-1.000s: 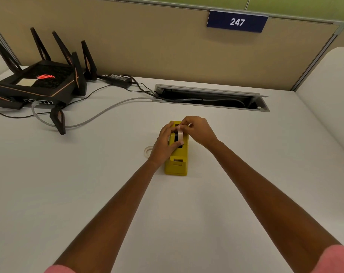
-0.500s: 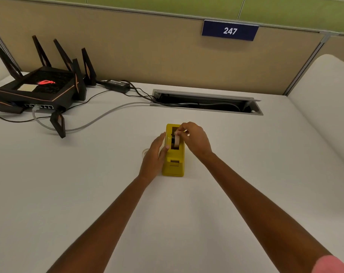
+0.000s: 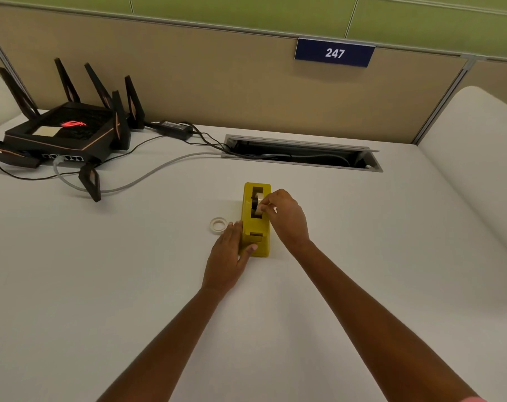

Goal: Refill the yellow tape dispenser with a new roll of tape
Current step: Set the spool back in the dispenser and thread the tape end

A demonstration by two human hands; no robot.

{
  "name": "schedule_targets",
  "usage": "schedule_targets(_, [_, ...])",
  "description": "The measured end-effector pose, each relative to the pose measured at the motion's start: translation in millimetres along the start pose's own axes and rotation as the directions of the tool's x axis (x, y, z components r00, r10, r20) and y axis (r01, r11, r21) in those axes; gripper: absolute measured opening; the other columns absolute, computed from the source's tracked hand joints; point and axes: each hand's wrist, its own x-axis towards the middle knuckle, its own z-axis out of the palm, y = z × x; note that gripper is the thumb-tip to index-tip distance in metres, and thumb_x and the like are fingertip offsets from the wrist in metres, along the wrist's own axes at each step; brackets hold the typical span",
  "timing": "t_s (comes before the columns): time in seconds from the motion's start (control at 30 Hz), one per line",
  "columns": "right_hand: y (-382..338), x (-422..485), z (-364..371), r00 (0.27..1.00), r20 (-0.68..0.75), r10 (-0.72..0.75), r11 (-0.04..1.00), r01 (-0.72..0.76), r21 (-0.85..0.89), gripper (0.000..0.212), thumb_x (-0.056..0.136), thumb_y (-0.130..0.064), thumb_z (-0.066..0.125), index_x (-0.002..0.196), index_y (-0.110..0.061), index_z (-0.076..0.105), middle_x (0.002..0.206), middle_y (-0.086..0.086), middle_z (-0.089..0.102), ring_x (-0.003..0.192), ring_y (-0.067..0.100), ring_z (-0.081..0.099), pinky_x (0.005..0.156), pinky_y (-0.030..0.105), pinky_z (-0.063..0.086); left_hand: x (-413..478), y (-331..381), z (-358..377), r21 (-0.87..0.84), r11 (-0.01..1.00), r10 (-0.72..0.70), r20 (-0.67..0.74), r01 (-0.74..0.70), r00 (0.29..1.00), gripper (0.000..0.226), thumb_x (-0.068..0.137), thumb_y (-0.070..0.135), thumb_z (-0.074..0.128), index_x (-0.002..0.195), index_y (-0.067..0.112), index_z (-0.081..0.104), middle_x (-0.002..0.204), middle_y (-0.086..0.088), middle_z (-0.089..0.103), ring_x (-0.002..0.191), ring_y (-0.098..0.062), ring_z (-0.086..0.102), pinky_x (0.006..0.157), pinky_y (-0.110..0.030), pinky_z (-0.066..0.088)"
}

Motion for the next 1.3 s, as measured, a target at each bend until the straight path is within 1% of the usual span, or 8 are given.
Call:
schedule_targets(0.07, [1.9,-4.4,1.1,1.0,0.001,-0.002,1.0,0.002,0.002,0.018,0.09,-0.015,0.051,0.093,-0.008,0.068,0.108,0.011,0.063,0.095,0.023,0.059,0.074,0.025,0.042,0.3,0.2,0.7,0.002,1.0,-0.008,-0.005,0.008,1.0,0.054,0.09,0.034,0.046,0.136,0.009,0.031,0.142,-0.011,0.043,0.132,-0.026,0.039,0.104,-0.044,0.039])
schedule_targets(0.17, [2.8,-8.5,2.1,1.0,-0.008,0.005,1.0,-0.005,0.017,0.018,0.091,-0.016,0.052,0.094,-0.009,0.068,0.108,0.01,0.063,0.095,0.021,0.059,0.074,0.023,0.041,-0.5,1.7,0.8,0.01,1.0,-0.011,-0.013,0.011,1.0,0.054,0.09,0.035,0.045,0.136,0.011,0.03,0.143,-0.01,0.042,0.132,-0.025,0.038,0.105,-0.042,0.039])
schedule_targets(0.47, [3.0,-15.5,4.2,0.998,-0.033,-0.056,0.997,0.054,-0.046,0.018,0.092,-0.014,0.049,0.093,-0.007,0.066,0.101,0.012,0.065,0.088,0.025,0.06,0.07,0.031,0.046,-0.3,2.5,0.8,0.024,0.999,-0.03,-0.009,0.03,1.0,0.054,0.09,0.035,0.046,0.135,0.009,0.031,0.14,-0.012,0.044,0.127,-0.027,0.045,0.1,-0.044,0.044])
schedule_targets(0.6, [2.9,-19.8,4.1,0.995,-0.042,-0.086,0.995,0.083,-0.06,0.019,0.092,-0.012,0.049,0.093,-0.006,0.066,0.099,0.012,0.066,0.086,0.024,0.061,0.068,0.027,0.043,-0.2,2.1,1.6,0.044,0.998,-0.038,-0.015,0.039,0.999,0.054,0.09,0.036,0.045,0.136,0.01,0.031,0.141,-0.012,0.044,0.126,-0.027,0.046,0.101,-0.042,0.044])
schedule_targets(0.73, [2.1,-24.3,4.0,0.991,-0.043,-0.13,0.988,0.126,-0.092,0.018,0.092,-0.013,0.049,0.094,-0.004,0.065,0.097,0.014,0.067,0.083,0.025,0.061,0.066,0.026,0.042,-0.2,0.6,2.2,0.057,0.997,-0.047,-0.013,0.047,0.999,0.055,0.09,0.037,0.045,0.135,0.01,0.031,0.14,-0.013,0.045,0.125,-0.027,0.047,0.1,-0.043,0.045])
schedule_targets(0.97, [0.7,-33.4,2.9,0.98,-0.037,-0.194,0.97,0.186,-0.157,0.021,0.094,-0.015,0.047,0.098,-0.001,0.062,0.1,0.017,0.066,0.084,0.029,0.062,0.071,0.037,0.051,-0.2,0.7,3.5,0.07,0.996,-0.052,-0.015,0.053,0.999,0.055,0.09,0.037,0.045,0.136,0.01,0.031,0.14,-0.013,0.045,0.125,-0.028,0.047,0.101,-0.042,0.044])
schedule_targets(1.13, [-2.7,-43.6,4.4,0.96,-0.063,-0.272,0.948,0.256,-0.19,0.02,0.093,-0.011,0.048,0.096,0.002,0.063,0.097,0.02,0.066,0.08,0.033,0.064,0.067,0.04,0.056,0.4,1.2,3.4,0.081,0.995,-0.05,-0.008,0.051,0.999,0.054,0.09,0.038,0.044,0.135,0.01,0.031,0.138,-0.013,0.047,0.122,-0.027,0.049,0.099,-0.041,0.045])
schedule_targets(1.3, [-2.3,-49.3,3.0,0.954,-0.082,-0.29,0.937,0.265,-0.227,0.018,0.091,-0.009,0.051,0.089,0.003,0.063,0.089,0.021,0.066,0.07,0.034,0.063,0.057,0.038,0.054,-0.6,1.6,2.9,0.085,0.996,-0.03,-0.017,0.032,0.999,0.054,0.09,0.038,0.043,0.136,0.011,0.03,0.137,-0.012,0.047,0.12,-0.026,0.051,0.096,-0.039,0.047])
